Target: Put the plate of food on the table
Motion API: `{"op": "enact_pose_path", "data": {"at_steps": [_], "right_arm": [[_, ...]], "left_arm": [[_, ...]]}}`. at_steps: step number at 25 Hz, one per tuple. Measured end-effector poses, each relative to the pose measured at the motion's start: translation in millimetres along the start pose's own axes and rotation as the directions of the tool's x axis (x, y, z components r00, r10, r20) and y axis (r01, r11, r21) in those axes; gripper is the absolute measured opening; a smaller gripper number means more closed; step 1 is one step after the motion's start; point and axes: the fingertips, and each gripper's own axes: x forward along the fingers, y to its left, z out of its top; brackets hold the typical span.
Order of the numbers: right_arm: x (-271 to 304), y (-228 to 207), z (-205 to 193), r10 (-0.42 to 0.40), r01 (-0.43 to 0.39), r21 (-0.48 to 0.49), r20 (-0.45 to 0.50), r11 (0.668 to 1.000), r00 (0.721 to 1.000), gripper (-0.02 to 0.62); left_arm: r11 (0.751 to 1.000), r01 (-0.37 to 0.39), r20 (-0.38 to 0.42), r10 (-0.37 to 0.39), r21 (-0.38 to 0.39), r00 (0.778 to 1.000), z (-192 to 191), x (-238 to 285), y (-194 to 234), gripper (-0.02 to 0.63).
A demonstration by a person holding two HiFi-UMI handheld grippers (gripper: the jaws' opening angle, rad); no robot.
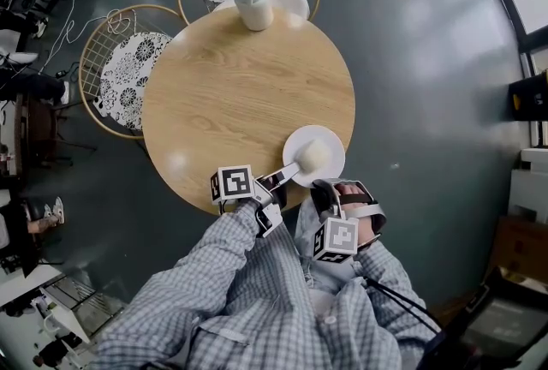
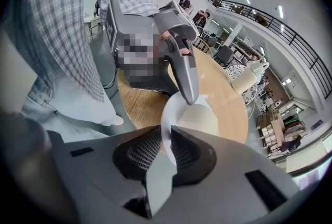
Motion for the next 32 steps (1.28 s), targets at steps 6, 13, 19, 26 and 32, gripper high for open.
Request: {"op": "enact_pose_path", "data": {"at_steps": [6, 13, 19, 26, 32], "right_arm": [[1, 0, -1, 0.0, 0.0, 0.019, -0.004, 1.0, 1.0, 0.061], [10, 4, 0, 0.014, -0.014, 0.045, -0.006, 0.999, 1.0, 0.063], [14, 9, 4, 0.06, -0.064, 0.17, 0.029, 0.983, 0.998, 0.063], [10, 4, 10, 0.02, -0.031, 0.261, 0.047, 0.965, 0.999, 0.063], [-4, -24, 15, -0.122, 0.076, 0.479, 0.066, 0.874, 0.99, 0.062]], "left_arm": [[0.999, -0.03, 0.047, 0.031, -0.017, 0.998, 6, -20, 11, 0.109], [0.999, -0.045, 0.113, 0.045, -0.007, 0.993, 11, -43, 17, 0.107], [0.999, -0.027, 0.143, 0.029, -0.021, 0.989, 10, -57, 19, 0.107], [1.0, -0.016, 0.145, 0.015, 0.006, 0.989, 12, -72, 18, 0.107], [0.996, 0.036, 0.098, -0.044, 0.08, 0.994, 11, -80, -1, 0.106]]}}
